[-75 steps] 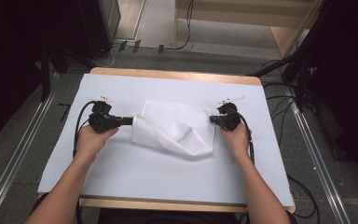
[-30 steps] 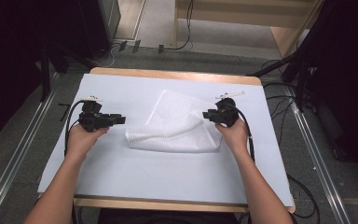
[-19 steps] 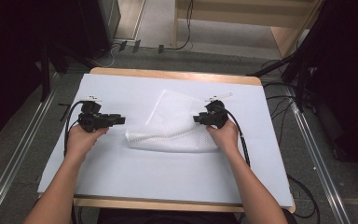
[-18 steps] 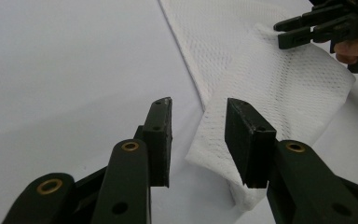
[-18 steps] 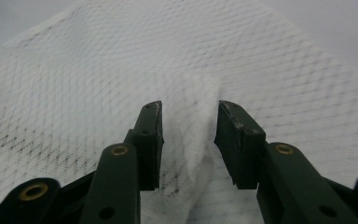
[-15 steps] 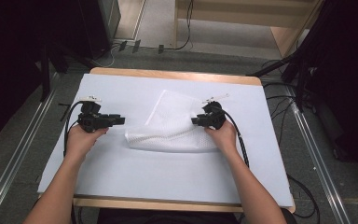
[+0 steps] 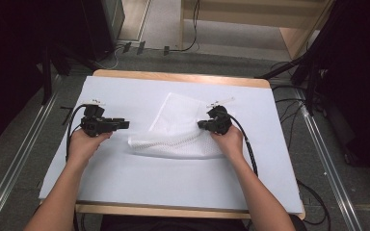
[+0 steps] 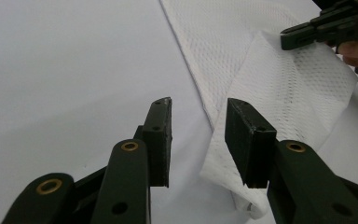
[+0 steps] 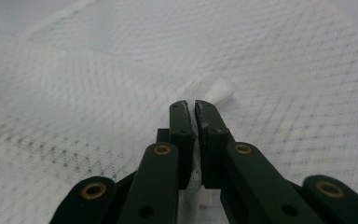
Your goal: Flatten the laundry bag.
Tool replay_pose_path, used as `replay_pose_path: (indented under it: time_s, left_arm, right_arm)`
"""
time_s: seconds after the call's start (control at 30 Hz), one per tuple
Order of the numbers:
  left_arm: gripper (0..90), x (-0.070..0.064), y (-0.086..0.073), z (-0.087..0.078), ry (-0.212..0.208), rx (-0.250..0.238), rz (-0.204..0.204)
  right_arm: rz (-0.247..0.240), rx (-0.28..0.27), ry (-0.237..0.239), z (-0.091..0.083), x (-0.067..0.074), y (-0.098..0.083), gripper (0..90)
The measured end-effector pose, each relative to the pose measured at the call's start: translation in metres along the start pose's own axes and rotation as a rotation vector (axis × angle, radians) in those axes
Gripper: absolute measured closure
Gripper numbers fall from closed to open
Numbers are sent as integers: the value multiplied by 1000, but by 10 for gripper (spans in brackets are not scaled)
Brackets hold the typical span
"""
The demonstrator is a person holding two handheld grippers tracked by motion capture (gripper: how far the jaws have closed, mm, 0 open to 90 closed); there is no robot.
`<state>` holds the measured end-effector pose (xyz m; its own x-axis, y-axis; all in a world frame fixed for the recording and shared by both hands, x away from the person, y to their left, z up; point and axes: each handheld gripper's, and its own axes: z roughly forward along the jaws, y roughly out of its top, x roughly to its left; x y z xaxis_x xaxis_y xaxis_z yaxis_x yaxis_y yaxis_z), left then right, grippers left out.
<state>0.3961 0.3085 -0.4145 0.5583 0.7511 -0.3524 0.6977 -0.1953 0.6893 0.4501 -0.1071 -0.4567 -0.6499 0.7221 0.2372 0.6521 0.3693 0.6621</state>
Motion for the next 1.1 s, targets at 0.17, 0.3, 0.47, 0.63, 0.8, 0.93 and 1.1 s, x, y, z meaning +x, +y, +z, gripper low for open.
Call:
replay_pose_path:
  time_s: [0.17, 0.3, 0.47, 0.63, 0.8, 0.93, 1.1]
  left_arm:
    - [624, 0, 0, -1, -2, -2, 0]
    - [624, -2, 1, 1, -5, 2, 5]
    - [623, -6, 3, 4, -7, 9, 18]
    - [622, -9, 4, 8, -15, 13, 27]
    - [622, -14, 7, 12, -22, 23, 43]
    - [621, -17, 8, 15, -27, 31, 57]
    - [620, -20, 10, 20, -35, 39, 64]
  right_arm:
    - [-29, -26, 17, -17, 11, 3, 880]
    - [-51, -55, 43, -34, 23, 3, 880]
    - [-62, -73, 74, -51, 36, -6, 880]
    - [-74, -66, 97, -61, 48, -20, 880]
    - [-77, -59, 104, -71, 54, -36, 879]
    - [-70, -47, 104, -75, 56, -46, 878]
    - [-62, -23, 103, -77, 56, -62, 873]
